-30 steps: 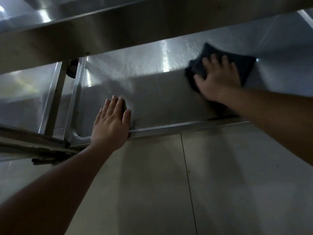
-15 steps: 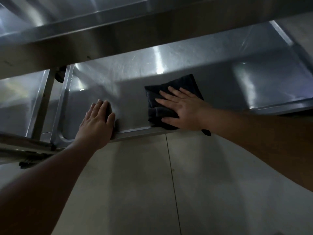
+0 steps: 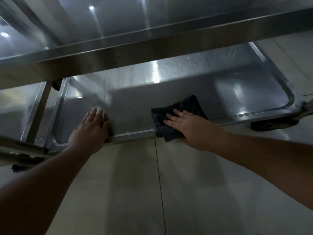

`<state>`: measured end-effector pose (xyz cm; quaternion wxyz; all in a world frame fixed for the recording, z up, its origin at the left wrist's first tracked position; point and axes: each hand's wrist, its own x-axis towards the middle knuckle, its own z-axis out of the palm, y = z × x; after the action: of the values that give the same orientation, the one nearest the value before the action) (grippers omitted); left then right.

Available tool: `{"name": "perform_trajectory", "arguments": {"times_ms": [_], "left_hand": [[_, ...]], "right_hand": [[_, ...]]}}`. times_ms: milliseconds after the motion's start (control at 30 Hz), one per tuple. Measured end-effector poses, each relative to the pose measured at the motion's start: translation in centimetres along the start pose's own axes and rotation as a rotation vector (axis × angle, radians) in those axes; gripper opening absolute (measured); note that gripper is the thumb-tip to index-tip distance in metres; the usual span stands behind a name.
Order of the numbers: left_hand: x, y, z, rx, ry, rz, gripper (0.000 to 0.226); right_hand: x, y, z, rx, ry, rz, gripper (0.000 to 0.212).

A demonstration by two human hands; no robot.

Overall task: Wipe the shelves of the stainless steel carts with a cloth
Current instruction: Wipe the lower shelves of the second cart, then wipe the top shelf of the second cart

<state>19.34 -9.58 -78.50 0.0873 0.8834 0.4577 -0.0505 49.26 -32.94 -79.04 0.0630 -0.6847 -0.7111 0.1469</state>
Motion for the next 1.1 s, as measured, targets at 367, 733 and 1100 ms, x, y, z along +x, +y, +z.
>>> {"name": "perform_trajectory", "arguments": {"times_ms": [367, 733, 1100], "left_hand": [[-2.3, 5.1, -1.4, 0.007, -0.039, 0.226, 0.072], [-6.6, 6.1, -4.1, -0.036, -0.206, 0.299, 0.064], [-17.9, 4.7, -15.1, -0.033, -0.572, 0.043, 0.068]], "right_hand": [[-0.4, -3.8, -4.3, -0.216, -0.091, 0.084, 0.049], [1.4, -11.3, -6.7, -0.233, -0.479, 0.05, 0.037], [-2.6, -20.8, -15.6, 0.034, -0.893, 0.205, 0.038]]}}
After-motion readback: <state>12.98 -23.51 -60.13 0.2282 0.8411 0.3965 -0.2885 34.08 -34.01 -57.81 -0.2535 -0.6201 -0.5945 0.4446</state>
